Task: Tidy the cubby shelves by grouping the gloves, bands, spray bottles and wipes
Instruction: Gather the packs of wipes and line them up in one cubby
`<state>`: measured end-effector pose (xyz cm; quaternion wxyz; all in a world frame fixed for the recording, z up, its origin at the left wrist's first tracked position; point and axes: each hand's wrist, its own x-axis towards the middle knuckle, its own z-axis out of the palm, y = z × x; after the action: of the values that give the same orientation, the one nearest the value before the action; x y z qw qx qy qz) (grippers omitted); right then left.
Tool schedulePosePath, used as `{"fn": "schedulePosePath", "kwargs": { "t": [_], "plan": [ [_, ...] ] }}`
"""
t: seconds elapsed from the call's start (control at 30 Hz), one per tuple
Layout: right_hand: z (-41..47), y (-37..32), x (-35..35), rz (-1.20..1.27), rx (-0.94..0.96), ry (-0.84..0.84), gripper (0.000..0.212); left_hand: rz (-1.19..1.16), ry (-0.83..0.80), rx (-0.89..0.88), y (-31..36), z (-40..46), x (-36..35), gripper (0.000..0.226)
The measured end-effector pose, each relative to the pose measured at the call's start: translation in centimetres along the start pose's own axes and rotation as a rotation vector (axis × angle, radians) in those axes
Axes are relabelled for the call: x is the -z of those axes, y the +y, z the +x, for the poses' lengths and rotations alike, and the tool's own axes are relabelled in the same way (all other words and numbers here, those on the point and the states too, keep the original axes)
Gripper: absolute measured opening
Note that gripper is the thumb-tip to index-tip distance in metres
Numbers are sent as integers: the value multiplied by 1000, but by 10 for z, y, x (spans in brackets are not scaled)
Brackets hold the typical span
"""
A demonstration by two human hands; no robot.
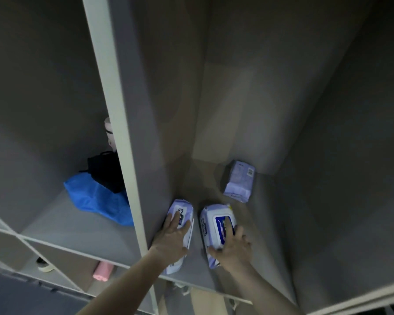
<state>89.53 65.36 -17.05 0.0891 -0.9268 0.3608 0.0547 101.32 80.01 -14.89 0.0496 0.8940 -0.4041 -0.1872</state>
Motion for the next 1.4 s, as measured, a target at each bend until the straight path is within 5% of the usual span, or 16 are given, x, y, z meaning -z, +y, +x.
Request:
{"fn": "schedulePosePath", "kwargs": {
  "t": [0.1, 0.23, 0.3, 0.4, 0.5, 0.67, 0.83, 0.97, 1.1, 1.4],
  "plan": [
    [8, 3, 2, 235, -66, -54, 91, 42, 5, 11, 4, -8, -1, 75],
    [5, 20, -2, 1136, -255, -183, 52, 61, 25, 23, 7, -22, -6, 71],
    [0, 23, -7, 1308, -311, -367, 39, 67, 18, 26, 7, -26, -4, 70],
    [-1, 14, -13, 1354, -243, -369, 35, 95, -6, 22, 7, -30, -1, 69],
    [6, 2, -12, 1152, -95, -219, 60, 89, -8, 13, 6, -34, -2, 71],
    [-1, 4, -18, 1057, -41, -296, 68, 74, -2, 21, 7, -28, 2, 75],
    [-5, 9, -22, 1140, -10, -309, 65, -12, -177, -61, 2, -15, 12, 102],
    [-16, 13, -26, 1167, -6, -321, 68, 133, -310, -119, -7, -18, 11, 127],
    [-17, 15, -30, 1144, 6, -315, 71, 323, -186, -111, -1, -26, -5, 129],
    [-10, 11, -29, 1052, -15, -303, 67, 235, -145, -136, -5, -21, 0, 121]
  ]
}}
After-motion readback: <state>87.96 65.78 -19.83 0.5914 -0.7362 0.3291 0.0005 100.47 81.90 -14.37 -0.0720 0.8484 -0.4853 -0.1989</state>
